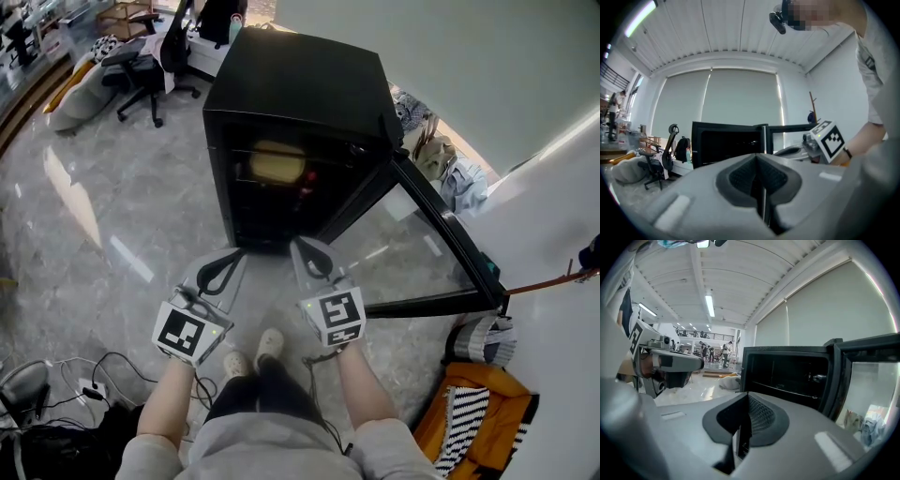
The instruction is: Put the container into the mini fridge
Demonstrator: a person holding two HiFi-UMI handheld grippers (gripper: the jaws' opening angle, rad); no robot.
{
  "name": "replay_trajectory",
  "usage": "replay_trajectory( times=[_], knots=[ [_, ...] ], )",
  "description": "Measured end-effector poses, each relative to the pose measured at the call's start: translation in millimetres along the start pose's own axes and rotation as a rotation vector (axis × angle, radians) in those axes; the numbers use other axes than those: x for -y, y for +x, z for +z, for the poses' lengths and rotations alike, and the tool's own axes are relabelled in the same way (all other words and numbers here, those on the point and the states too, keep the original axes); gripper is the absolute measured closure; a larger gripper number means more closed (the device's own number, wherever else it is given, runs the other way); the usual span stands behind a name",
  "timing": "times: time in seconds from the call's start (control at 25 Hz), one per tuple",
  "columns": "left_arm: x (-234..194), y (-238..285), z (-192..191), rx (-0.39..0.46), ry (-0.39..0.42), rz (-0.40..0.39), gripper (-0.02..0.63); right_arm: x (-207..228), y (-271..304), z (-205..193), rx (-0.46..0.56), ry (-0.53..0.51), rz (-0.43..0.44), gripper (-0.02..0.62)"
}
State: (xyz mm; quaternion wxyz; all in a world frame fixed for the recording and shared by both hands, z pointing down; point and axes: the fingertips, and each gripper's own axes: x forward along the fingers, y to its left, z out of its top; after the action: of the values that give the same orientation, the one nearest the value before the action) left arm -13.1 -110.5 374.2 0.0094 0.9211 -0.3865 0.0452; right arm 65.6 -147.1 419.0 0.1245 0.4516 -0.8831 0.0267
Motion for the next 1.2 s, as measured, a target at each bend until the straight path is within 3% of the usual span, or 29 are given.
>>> replay_trajectory(
  times=[0.44, 1.2],
  knots=[
    [21.4, -5.0, 34.3, 0.044, 0.005, -0.046, 0.604, -11.1, -35.5, 30.8, 0.046, 0.022, -0.028, 0.594],
    [39.6, -41.2, 61.8, 0.071, 0.047, -0.074, 0.604, -30.3, -97.3, 65.8, 0.117, 0.021, -0.124, 0.594]
  ],
)
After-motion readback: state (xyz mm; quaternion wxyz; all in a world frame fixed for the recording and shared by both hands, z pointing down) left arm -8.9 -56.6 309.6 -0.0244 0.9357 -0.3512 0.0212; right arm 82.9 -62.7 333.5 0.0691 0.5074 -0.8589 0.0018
